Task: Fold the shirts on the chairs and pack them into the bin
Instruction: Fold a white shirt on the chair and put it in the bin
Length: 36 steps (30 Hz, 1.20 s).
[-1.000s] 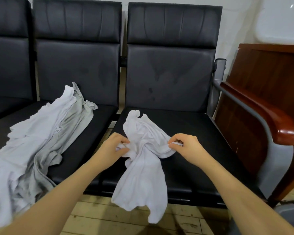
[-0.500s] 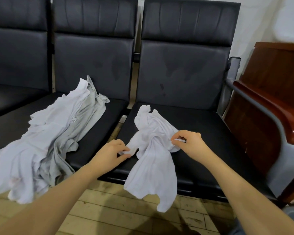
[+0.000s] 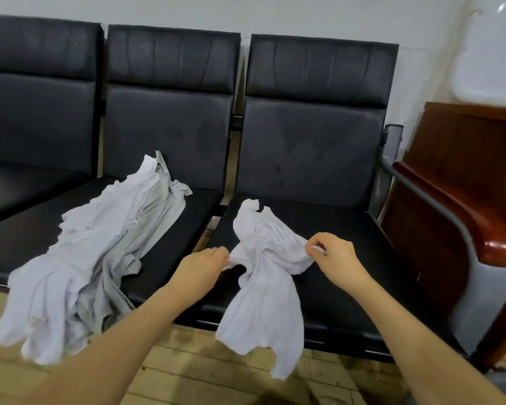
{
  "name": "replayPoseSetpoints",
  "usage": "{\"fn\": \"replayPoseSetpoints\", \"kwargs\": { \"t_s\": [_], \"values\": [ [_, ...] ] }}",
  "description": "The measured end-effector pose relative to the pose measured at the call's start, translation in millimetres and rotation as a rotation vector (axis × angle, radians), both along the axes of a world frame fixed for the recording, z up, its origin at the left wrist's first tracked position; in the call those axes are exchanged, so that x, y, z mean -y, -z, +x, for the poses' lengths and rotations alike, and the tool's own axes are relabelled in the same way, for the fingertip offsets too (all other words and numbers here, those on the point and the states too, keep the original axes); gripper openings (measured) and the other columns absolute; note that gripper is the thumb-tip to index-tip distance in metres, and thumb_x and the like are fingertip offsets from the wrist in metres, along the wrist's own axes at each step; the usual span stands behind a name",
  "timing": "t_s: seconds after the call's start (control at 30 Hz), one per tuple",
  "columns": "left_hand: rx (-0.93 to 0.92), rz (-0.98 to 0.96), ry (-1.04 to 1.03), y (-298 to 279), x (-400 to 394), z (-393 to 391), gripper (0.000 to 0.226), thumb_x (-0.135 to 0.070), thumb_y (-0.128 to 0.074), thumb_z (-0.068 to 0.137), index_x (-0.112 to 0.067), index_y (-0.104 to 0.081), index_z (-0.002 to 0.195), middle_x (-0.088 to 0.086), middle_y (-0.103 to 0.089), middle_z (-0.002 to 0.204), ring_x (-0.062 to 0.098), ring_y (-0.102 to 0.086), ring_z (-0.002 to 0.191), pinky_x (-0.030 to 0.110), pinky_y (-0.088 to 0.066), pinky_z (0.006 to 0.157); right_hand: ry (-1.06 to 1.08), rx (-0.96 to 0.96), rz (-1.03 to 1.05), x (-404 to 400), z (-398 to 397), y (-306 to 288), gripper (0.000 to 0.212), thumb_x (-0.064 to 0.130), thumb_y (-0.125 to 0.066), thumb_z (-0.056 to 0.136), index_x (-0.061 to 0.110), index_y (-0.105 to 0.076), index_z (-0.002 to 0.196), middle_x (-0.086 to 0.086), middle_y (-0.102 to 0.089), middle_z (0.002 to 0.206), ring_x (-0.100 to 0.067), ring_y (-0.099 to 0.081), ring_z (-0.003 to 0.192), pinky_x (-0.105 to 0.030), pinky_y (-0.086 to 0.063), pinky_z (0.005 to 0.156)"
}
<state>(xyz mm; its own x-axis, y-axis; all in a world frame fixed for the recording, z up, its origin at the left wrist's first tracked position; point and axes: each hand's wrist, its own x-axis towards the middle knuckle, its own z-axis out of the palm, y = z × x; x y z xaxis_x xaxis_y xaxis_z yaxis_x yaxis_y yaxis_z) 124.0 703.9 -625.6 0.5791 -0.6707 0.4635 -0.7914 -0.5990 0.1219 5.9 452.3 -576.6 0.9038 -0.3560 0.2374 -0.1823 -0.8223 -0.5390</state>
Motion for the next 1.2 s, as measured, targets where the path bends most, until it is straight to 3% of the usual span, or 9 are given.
{"fn": "replayPoseSetpoints", "kwargs": {
  "t_s": [0.07,0.17,0.23,0.4,0.53,0.67,0.83,1.0,1.2],
  "values": [
    [-0.096,-0.184,-0.012,-17,5,0,0.006,-0.015,-0.067,0.086,-0.013,-0.062,0.089,-0.004,-0.062,0.08,0.012,-0.059,0.068,0.023,-0.048,0.061,0.008,0.094,0.014,0,-3,-10,0.012,0.015,-0.052,0.095,0.02,-0.061,0.089,0.014,-0.056,0.087,-0.006,-0.056,0.084,-0.033,-0.046,0.09],
    [-0.165,-0.304,-0.014,-48,16,3,0.017,-0.021,-0.049,0.097,-0.013,-0.063,0.105,0.0,-0.061,0.1,0.016,-0.058,0.09,0.033,-0.048,0.081,0.038,0.238,0.045,-3,0,-33,0.013,0.013,-0.051,0.095,0.02,-0.058,0.087,0.009,-0.056,0.089,-0.008,-0.055,0.083,-0.022,-0.043,0.074],
    [-0.123,-0.317,0.008,-71,24,4,0.019,-0.021,-0.048,0.098,-0.013,-0.063,0.106,0.001,-0.06,0.102,0.015,-0.057,0.092,0.032,-0.047,0.083,0.048,0.304,0.032,-5,2,-51,0.013,0.013,-0.05,0.095,0.02,-0.058,0.088,0.008,-0.053,0.091,-0.01,-0.054,0.084,-0.018,-0.039,0.068],
    [-0.033,-0.268,0.014,-142,42,7,0.023,-0.018,-0.043,0.099,-0.011,-0.063,0.108,0.003,-0.057,0.108,0.018,-0.056,0.097,0.03,-0.044,0.086,0.082,0.391,-0.008,0,4,-106,0.012,0.015,-0.047,0.097,0.02,-0.056,0.091,0.006,-0.056,0.09,-0.012,-0.054,0.083,-0.024,-0.04,0.07],
    [0.082,-0.311,-0.004,-194,40,4,0.023,-0.019,-0.042,0.099,-0.011,-0.062,0.108,0.004,-0.057,0.108,0.022,-0.055,0.098,0.032,-0.042,0.086,0.087,0.474,-0.024,4,-2,-148,0.011,0.014,-0.046,0.098,0.018,-0.054,0.091,0.003,-0.057,0.084,-0.014,-0.054,0.079,-0.021,-0.038,0.062],
    [0.196,-0.336,-0.012,-238,37,-1,0.023,-0.018,-0.042,0.1,-0.008,-0.06,0.109,0.007,-0.057,0.111,0.024,-0.056,0.094,0.03,-0.039,0.079,0.101,0.583,-0.042,6,-9,-187,0.009,0.013,-0.046,0.098,0.016,-0.054,0.094,0.0,-0.058,0.09,-0.015,-0.053,0.085,-0.024,-0.036,0.072],
    [-0.006,-0.435,0.033,-277,38,-3,0.019,-0.021,-0.038,0.101,-0.013,-0.055,0.108,0.005,-0.062,0.103,0.018,-0.057,0.088,0.03,-0.044,0.075,0.122,0.684,-0.042,8,-16,-230,0.012,0.013,-0.045,0.099,0.008,-0.056,0.103,-0.001,-0.055,0.093,-0.011,-0.05,0.085,-0.01,-0.034,0.064],
    [-0.115,-0.586,0.109,-291,47,1,0.024,-0.017,-0.039,0.101,-0.015,-0.055,0.118,0.005,-0.06,0.115,0.017,-0.056,0.101,0.026,-0.043,0.086,0.168,0.73,0.027,17,-23,-253,0.011,0.009,-0.043,0.099,0.006,-0.053,0.104,-0.004,-0.054,0.096,-0.017,-0.051,0.089,-0.024,-0.036,0.076],
    [-0.172,-0.684,0.17,-298,61,-1,0.036,-0.008,-0.031,0.101,-0.015,-0.046,0.133,0.005,-0.047,0.134,0.02,-0.045,0.122,0.024,-0.033,0.097,0.204,0.723,0.136,36,-33,-256,0.013,0.009,-0.037,0.1,0.008,-0.05,0.104,-0.006,-0.053,0.099,-0.017,-0.05,0.09,-0.023,-0.037,0.066]
  ]
}}
